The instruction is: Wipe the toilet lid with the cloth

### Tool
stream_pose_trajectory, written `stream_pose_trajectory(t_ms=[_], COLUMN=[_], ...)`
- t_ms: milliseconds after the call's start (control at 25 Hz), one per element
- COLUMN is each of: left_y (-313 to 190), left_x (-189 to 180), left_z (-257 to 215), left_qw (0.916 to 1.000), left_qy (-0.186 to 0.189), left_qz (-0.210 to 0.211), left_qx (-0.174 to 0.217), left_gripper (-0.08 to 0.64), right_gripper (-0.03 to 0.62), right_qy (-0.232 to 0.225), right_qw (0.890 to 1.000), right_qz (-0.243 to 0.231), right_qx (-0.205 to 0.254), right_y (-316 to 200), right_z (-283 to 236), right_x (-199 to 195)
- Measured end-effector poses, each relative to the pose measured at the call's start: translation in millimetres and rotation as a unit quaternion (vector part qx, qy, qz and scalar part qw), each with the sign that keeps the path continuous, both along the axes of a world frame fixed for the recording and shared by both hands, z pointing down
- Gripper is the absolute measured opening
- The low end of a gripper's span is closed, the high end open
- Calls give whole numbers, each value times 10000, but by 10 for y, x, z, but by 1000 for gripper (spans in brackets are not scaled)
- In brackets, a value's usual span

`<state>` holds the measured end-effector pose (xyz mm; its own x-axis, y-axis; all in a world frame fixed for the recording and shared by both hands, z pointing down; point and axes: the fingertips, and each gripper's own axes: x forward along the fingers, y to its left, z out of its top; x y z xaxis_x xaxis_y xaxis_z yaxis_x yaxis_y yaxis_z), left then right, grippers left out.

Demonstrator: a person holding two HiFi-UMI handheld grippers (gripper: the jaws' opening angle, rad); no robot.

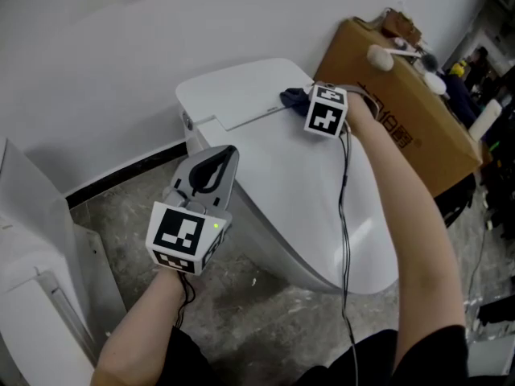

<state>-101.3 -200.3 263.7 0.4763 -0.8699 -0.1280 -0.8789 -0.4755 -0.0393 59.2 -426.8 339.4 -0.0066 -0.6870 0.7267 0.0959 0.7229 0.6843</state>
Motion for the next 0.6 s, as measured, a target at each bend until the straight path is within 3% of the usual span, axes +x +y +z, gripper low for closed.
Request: stream_pose_trajectory(t_ms=[600], left_y=[40], left_x=[151], left_z=[18], left_qw=[9997], left_qy=[-162], left_qz=[153], left_qx=[57], left_gripper=[11], right_gripper=[66], right_qy=[60], right_qw=[9991], right_qz=[-283], right_qx=[-315], right_y=[361], right_z=[25], right_x=[-44])
